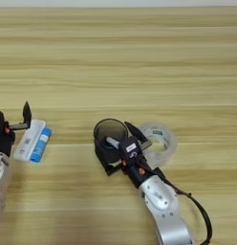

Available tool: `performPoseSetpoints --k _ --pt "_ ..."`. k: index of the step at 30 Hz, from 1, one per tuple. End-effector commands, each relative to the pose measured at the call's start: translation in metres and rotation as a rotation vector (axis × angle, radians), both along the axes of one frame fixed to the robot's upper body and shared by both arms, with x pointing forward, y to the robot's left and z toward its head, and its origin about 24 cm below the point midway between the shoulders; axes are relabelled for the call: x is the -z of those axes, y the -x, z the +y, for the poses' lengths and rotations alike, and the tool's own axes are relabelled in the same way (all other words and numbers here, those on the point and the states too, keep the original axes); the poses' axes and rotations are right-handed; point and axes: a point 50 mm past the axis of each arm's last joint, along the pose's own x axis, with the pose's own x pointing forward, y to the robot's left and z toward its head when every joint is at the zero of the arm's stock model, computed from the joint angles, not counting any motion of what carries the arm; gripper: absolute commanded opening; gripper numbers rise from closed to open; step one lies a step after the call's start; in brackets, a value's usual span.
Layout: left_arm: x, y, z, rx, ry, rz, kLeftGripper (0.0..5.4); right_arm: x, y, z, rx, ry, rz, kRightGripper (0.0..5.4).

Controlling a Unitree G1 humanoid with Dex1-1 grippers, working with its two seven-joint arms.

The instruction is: Move the objects on the table

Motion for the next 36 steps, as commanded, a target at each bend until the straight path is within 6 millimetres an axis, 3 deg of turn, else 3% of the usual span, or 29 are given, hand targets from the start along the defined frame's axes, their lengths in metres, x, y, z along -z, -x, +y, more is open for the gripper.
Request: performPoseSetpoints --k 1,14,36 --pt "-0.0001 -0.0027 -0.0004 0.006 -0.012 -0.001 5.38 0.0015 -0.0038 -0.0002 0.012 0.003 0.005 5.4" --pt "0.0008 -0.0039 -0.0016 0.008 -0.009 0.002 5.38 0.006 -0.0059 -0.0004 0.013 0.013 0.025 5.4" --pt "0.001 -0.0035 -0.0032 0.008 -0.01 0.003 5.4 0.0054 -0.0045 -0.0014 0.009 0.009 0.02 2.79"
